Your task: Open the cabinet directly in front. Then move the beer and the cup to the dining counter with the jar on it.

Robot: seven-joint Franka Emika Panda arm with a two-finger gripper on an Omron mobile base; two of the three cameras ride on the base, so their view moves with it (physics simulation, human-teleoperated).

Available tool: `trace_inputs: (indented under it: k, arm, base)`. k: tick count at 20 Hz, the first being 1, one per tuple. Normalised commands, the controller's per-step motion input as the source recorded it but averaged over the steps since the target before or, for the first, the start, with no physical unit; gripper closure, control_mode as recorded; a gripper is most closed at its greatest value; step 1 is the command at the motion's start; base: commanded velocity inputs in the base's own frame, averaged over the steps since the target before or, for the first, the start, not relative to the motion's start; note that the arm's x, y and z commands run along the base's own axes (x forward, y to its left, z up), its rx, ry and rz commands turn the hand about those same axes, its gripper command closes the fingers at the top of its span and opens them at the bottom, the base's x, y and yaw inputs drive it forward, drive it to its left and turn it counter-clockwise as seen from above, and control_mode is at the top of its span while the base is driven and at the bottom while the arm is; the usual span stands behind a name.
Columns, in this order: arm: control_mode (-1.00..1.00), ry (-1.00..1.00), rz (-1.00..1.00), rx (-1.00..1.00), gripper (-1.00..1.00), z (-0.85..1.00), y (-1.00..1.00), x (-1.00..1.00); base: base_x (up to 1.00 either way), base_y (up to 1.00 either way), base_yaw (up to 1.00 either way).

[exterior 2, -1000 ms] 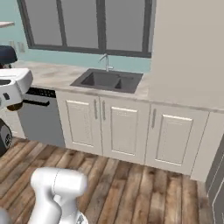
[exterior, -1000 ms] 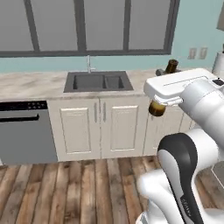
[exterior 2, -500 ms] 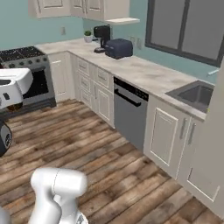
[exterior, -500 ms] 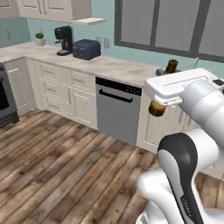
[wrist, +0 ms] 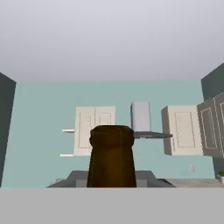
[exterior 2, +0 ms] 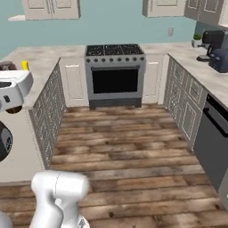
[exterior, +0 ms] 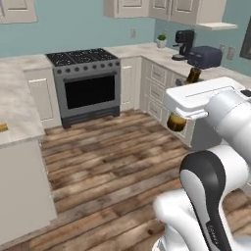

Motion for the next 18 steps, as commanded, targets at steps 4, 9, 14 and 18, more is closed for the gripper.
trace_inputs:
  k: [4,9,14,18]
  arm:
    - [1.00,0.00,0.00,0.00,1.00,0.00,0.00,0.00]
    - [1.00,0.00,0.00,0.00,1.00,0.00,0.00,0.00]
    - [1.00,0.00,0.00,0.00,1.00,0.00,0.00,0.00]
    - [1.00,0.00,0.00,0.00,1.00,0.00,0.00,0.00]
  base:
    - [0.73,-0.05,0.00]
    - [1.00,-0.53,0.00]
    - [1.00,-0.31,0.00]
    - [1.00,-0.05,0.01]
